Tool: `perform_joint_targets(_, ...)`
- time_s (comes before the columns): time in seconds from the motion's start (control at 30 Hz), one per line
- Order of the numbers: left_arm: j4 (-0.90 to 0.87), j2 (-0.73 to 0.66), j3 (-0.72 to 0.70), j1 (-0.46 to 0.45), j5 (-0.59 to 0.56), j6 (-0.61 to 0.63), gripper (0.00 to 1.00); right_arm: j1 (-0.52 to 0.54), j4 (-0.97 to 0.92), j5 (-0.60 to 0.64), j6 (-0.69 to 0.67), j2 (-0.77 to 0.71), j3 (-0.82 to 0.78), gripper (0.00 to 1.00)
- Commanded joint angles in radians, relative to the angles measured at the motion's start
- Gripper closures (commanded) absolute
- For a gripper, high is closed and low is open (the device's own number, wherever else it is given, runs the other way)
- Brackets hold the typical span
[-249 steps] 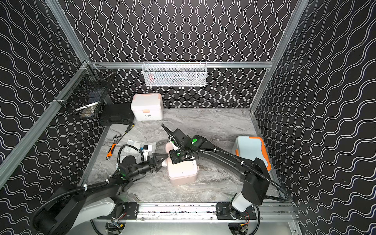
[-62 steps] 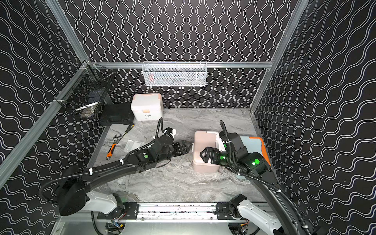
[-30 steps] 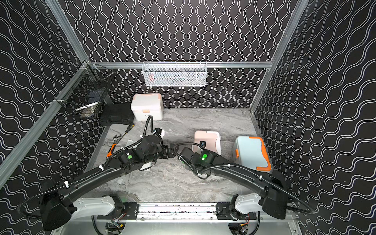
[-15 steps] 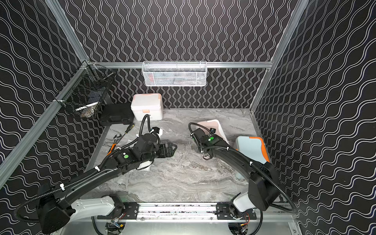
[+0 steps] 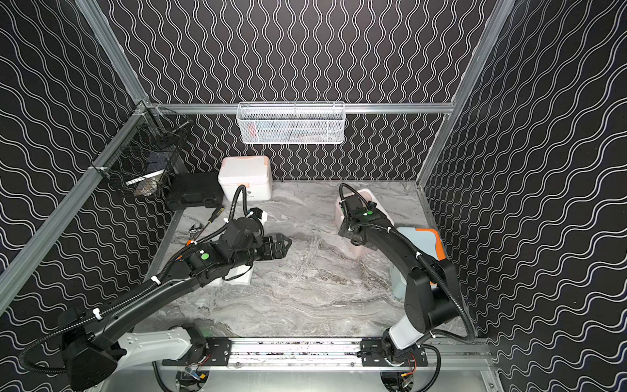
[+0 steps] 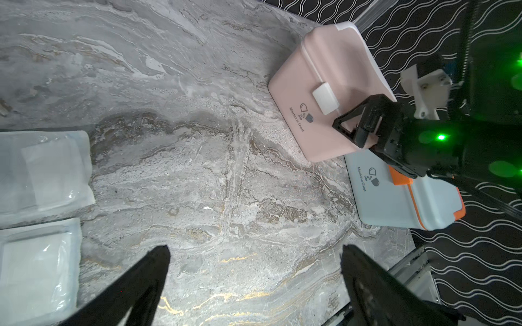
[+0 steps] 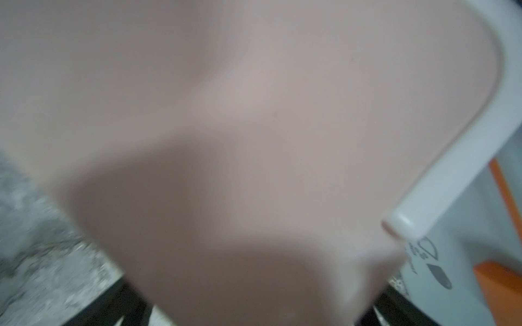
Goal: Open first aid kits and take out gauze
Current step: Move the first aid kit to the center of the board.
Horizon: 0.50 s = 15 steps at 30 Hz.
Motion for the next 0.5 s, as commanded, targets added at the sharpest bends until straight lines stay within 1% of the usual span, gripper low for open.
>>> perform_joint_targets(0.0,-0.006,0.036,0.030,0.020,-0.014,0.023,0.01,0.004,0.015,-0.133,-0.031,-0.058,0.023,0.00)
perform_joint_targets(0.1,0.020,0.103,0.066,0.045,0.001,0.032,0.01,0.003,0.069,-0.228,-0.057,-0.096,0.018,0.00)
perform_joint_targets(0.2,0.054,0.183,0.106,0.090,0.031,0.042,0.01,0.003,0.140,-0.333,-0.084,-0.090,0.032,0.00)
perform_joint_targets(0.3,0.096,0.254,0.143,0.164,0.053,0.063,0.01,0.003,0.234,-0.436,-0.096,-0.027,0.071,0.00)
perform_joint_targets(0.47,0.151,0.371,0.201,0.308,0.084,0.085,0.01,0.002,0.340,-0.571,-0.085,0.146,0.199,0.00)
